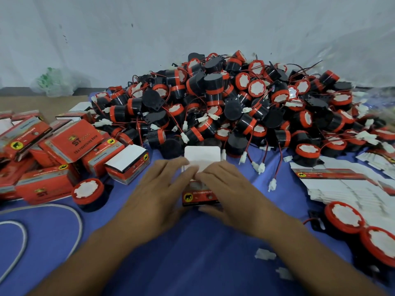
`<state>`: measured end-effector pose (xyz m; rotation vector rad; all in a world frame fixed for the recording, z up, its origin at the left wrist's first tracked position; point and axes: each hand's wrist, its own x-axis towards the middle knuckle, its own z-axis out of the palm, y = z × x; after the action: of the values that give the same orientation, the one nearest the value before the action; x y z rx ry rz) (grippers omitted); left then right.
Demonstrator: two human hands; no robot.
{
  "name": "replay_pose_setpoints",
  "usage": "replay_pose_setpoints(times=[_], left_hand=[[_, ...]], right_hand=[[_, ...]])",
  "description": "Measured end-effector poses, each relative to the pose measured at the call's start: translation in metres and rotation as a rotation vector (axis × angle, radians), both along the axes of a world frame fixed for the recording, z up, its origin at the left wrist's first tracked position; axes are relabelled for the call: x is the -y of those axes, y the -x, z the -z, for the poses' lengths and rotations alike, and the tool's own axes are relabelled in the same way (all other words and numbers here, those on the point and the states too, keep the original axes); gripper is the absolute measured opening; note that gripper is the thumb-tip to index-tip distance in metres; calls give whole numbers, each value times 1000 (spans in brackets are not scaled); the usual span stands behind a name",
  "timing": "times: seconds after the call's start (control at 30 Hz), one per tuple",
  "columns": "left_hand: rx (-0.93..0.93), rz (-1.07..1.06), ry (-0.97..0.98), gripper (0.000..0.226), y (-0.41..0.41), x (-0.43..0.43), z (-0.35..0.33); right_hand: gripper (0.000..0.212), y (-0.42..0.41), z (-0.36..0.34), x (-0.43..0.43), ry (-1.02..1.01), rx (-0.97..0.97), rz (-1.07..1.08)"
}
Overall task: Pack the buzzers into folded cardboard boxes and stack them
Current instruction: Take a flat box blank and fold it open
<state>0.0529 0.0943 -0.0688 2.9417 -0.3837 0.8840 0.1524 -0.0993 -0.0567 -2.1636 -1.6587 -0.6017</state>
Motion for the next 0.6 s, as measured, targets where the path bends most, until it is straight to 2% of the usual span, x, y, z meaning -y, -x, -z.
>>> replay_pose_setpoints(times=[0.1,0.2,0.27,0.33,0.43,0.53,0.6], left_hand=[[60,-135,-88,53,-3,0,-2],[44,-244,-113,53,-7,8,-6],[26,-243,-50,51,-10,14,-6],[-38,-128,158,49,-8,17,-3],[-238,62,594,54,3,16,-1],[-394,11,902,62,-1,11,5],[-426,-11,976,58,-4,7,8]], right_hand=[[52,2,-7,-1,71,-31,140],[55,12,-10,-6,112,-11,363],[51,19,-6,-10,133,-151,451],[44,23,1,-11,144,-252,479],[42,16,0,-6,142,-320,460],[58,9,-7,1,80,-327,432],[67,5,-8,4,-55,-412,397]])
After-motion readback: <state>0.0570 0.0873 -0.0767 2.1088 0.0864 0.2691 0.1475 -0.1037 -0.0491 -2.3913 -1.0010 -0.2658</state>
